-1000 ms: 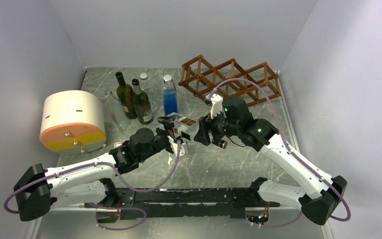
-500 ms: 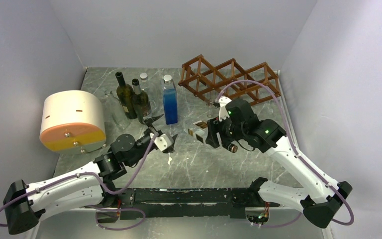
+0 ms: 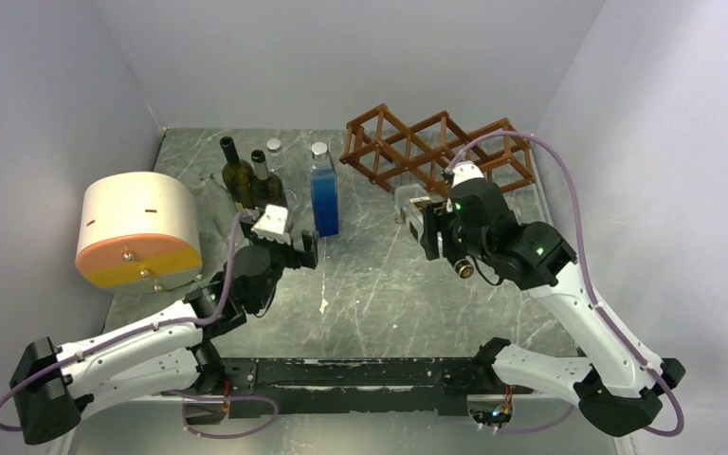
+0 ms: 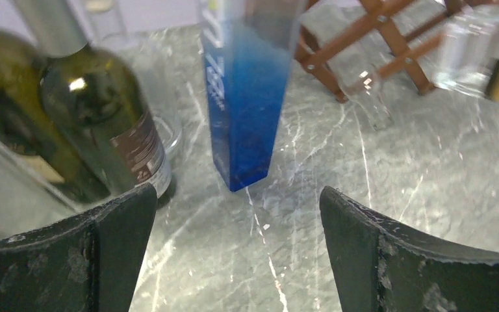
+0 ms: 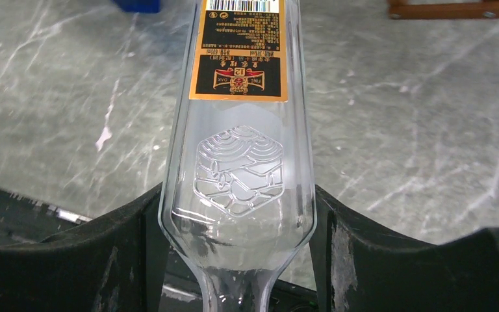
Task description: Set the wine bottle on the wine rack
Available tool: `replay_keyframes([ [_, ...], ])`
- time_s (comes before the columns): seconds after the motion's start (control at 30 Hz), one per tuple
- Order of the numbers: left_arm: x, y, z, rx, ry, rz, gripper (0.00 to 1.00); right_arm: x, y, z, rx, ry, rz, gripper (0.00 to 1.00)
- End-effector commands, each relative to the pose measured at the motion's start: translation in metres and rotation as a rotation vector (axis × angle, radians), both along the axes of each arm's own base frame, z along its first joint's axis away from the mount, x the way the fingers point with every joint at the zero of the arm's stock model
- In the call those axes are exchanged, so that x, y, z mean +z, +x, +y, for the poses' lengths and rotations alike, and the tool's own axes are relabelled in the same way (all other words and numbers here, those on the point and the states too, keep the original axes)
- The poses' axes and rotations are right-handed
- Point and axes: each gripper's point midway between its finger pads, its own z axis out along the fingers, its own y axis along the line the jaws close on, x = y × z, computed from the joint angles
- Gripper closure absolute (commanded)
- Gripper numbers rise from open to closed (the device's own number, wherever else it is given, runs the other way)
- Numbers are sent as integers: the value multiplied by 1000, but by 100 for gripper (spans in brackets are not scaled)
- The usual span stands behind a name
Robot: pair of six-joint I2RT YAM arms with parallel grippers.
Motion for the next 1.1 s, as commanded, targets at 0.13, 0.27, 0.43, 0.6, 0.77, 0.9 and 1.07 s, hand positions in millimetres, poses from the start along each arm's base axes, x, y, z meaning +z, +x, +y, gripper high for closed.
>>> replay_keyframes([
  [0.13, -25, 23, 14, 206, -142, 256, 1, 5, 26, -59, -450, -34, -166, 100],
  [0.27, -33, 27, 3, 168, -94, 294, 1, -15, 29, -69, -545, -47, -162, 100],
  [0.43, -38, 26, -12, 98, -101, 303, 1, -43, 47, -83, -637, -119, -102, 100],
  [0.6, -38, 22, -19, 45, -109, 305, 1, -56, 78, -102, -648, -18, -102, 100],
  [0.77, -41, 18, -21, 18, -128, 299, 1, -62, 93, -95, -601, 70, -164, 100],
  [0.9, -48, 17, -20, 21, -120, 306, 1, -65, 97, -87, -576, 117, -159, 100],
  [1.07, -48, 14, -23, -8, -126, 309, 0, -64, 98, -89, -591, 141, -180, 100],
])
